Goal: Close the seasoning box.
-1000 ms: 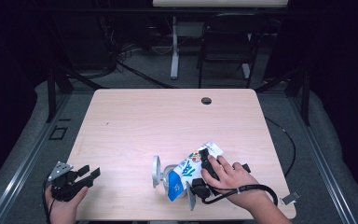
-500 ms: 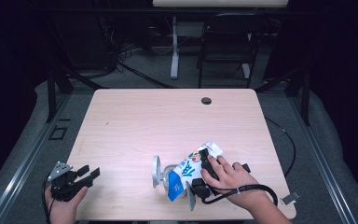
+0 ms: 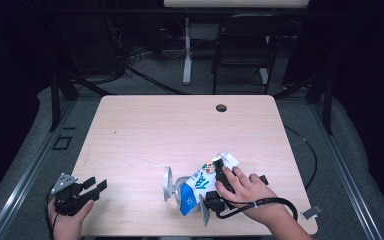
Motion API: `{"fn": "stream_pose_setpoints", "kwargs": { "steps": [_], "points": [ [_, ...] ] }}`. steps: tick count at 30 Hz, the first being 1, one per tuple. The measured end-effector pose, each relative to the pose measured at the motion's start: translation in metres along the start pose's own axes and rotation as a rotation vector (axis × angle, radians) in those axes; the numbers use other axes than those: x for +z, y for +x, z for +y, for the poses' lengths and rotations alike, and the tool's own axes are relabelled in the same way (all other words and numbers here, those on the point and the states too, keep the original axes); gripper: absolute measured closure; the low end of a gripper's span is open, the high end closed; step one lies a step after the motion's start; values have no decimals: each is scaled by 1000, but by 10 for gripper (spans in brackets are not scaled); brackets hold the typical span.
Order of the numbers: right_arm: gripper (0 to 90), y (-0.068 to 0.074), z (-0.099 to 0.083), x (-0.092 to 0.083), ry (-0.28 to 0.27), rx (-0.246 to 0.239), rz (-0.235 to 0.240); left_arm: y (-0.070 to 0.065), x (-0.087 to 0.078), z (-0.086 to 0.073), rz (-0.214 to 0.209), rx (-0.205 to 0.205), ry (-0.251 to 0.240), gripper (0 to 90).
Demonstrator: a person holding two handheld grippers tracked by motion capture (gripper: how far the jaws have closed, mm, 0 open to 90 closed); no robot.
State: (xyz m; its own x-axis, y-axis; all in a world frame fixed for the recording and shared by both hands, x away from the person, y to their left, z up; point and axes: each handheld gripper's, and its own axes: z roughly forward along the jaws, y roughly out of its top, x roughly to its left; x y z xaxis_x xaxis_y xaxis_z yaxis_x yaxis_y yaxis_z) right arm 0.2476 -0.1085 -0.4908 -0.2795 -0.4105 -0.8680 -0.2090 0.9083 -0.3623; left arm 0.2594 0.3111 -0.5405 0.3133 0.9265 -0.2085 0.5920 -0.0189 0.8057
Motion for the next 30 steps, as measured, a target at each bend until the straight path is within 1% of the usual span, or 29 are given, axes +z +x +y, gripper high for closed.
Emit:
{"fn": "stream_pose_setpoints", "kwargs": {
  "steps": [16, 18, 23, 24, 30],
  "points": [
    [593, -2, 0, -1, 1, -11, -7, 2, 0, -1, -3, -3, 6, 491],
    [598, -2, 0, -1, -12, -6, -9, 2, 0, -1, -3, -3, 6, 491],
    [605, -2, 0, -2, -2, -16, -12, 2, 0, -1, -3, -5, 6, 491],
    [607, -2, -1, -2, -5, -10, -8, 2, 0, -1, -3, -5, 6, 491],
    [617, -2, -1, -2, -4, -12, -11, 2, 0, -1, -3, -8, 5, 491]
  ]
}}
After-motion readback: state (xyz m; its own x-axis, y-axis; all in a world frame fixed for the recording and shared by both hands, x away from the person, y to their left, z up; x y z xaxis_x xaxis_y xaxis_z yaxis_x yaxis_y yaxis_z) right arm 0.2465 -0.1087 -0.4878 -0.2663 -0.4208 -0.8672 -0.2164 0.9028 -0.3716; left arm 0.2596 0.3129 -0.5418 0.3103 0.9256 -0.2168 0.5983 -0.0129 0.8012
